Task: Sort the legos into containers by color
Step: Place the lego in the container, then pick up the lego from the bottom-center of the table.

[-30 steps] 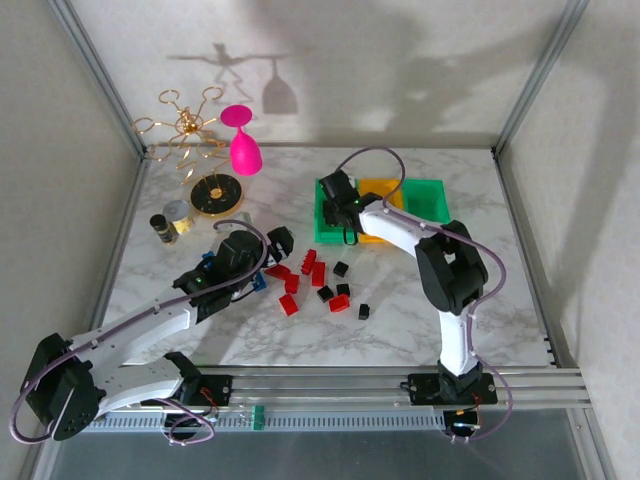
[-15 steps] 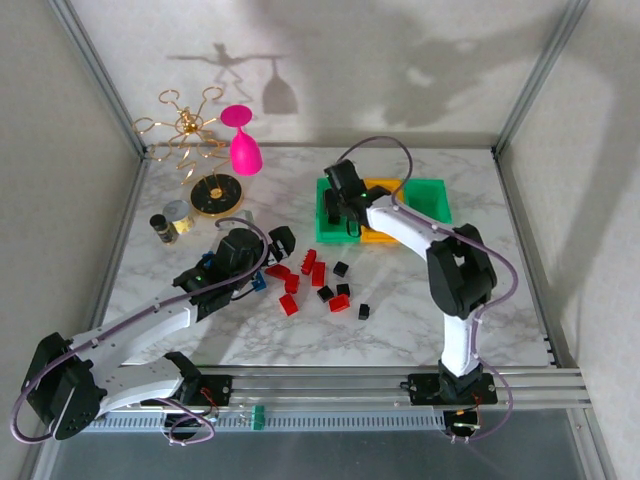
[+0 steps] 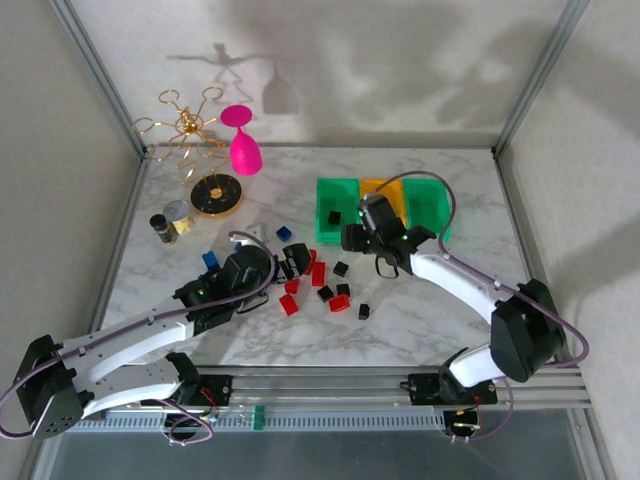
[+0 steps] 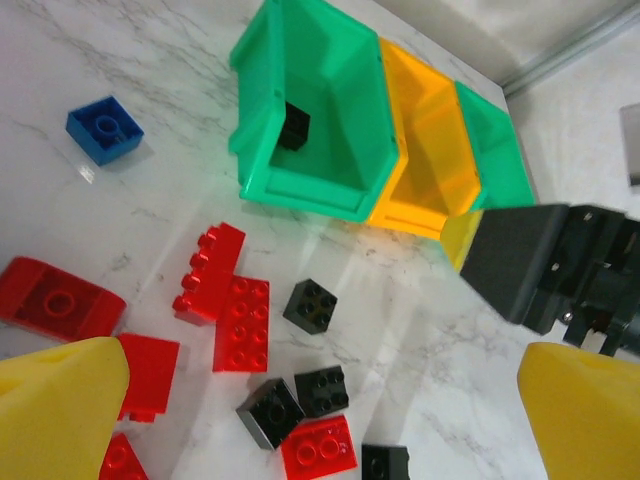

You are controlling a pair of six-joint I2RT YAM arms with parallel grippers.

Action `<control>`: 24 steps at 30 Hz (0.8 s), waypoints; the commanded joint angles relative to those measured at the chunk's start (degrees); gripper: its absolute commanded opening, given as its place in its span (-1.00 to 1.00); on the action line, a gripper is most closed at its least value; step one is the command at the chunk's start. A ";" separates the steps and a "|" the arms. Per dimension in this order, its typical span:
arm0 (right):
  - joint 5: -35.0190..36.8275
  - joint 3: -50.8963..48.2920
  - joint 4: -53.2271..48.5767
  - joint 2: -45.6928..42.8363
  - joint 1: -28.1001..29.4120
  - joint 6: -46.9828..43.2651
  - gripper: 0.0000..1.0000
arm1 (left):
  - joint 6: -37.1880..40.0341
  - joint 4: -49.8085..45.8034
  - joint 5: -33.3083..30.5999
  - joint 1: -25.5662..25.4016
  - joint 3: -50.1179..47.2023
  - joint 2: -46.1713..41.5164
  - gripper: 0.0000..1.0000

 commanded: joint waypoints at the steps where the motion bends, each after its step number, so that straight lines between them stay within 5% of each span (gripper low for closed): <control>1: -0.97 -3.46 -3.61 -3.96 1.26 3.69 0.36 | -1.37 0.15 -1.48 -2.25 -1.92 -1.61 0.99; 10: -0.59 -13.63 -6.89 -10.74 7.88 12.65 0.44 | -4.56 0.83 -2.57 -7.33 -5.67 -3.23 0.99; 24: -2.24 -23.61 -3.17 -12.63 13.76 23.73 0.17 | -6.31 3.88 -3.35 -10.66 -7.32 -1.46 0.99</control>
